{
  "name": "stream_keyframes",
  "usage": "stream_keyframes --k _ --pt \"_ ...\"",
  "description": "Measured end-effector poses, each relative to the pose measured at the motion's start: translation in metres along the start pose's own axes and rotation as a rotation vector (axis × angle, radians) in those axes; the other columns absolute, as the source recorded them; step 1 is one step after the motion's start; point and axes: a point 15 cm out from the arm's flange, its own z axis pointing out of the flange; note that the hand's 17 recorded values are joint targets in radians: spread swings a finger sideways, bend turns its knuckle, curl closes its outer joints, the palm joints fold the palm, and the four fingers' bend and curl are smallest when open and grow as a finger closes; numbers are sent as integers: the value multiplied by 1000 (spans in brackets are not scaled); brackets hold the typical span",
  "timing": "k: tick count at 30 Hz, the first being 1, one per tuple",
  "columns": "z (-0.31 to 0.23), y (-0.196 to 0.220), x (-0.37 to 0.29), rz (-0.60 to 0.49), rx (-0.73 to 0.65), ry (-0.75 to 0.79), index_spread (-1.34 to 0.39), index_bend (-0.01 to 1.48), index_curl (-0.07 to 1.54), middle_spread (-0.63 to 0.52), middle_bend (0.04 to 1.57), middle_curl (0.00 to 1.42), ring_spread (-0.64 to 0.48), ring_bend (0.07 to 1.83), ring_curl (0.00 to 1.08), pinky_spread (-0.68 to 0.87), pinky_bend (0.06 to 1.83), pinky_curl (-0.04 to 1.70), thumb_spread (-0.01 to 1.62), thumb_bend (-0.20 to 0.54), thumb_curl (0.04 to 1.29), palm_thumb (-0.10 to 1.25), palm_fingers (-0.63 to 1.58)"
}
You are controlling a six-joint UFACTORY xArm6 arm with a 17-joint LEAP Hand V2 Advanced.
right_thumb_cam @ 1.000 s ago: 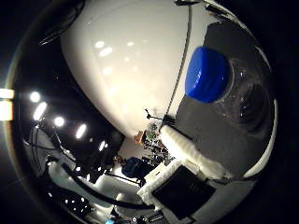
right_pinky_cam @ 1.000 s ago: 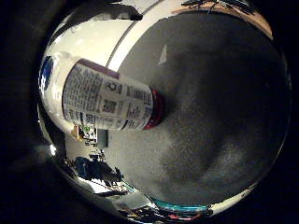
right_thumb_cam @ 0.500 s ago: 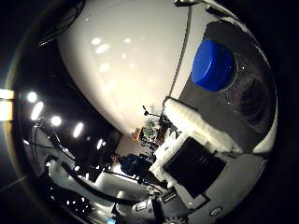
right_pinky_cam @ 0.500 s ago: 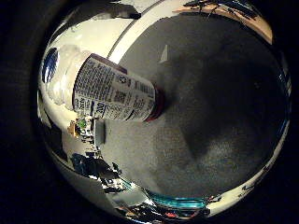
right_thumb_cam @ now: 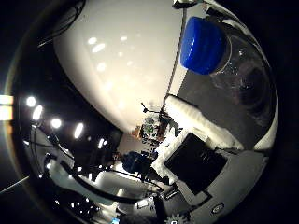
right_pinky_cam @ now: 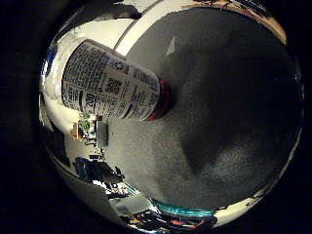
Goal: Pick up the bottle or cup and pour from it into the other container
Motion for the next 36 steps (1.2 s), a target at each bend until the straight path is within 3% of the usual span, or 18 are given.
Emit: stream_keyframes --k 13,18,25,30,36 --pt "14 4 12 2 -56 37 -273 182 407 -58 456 387 -7 934 176 231 961 -17 1017 -25 391 696 597" --pt "15 5 13 3 -62 36 -266 199 400 -75 540 413 -44 1003 190 109 1070 -17 1023 -25 393 687 706" --pt "15 7 14 6 -70 38 -273 270 467 -116 741 500 -120 1085 256 -185 1130 3 1024 -21 399 698 1084" --pt "19 10 14 5 -97 41 -265 444 575 -126 885 563 -132 1131 341 -354 1220 81 1002 -18 437 775 1252" --pt "25 11 13 1 -115 32 -225 728 696 -112 1057 611 -144 1220 428 -348 1311 216 911 -13 501 882 1313"
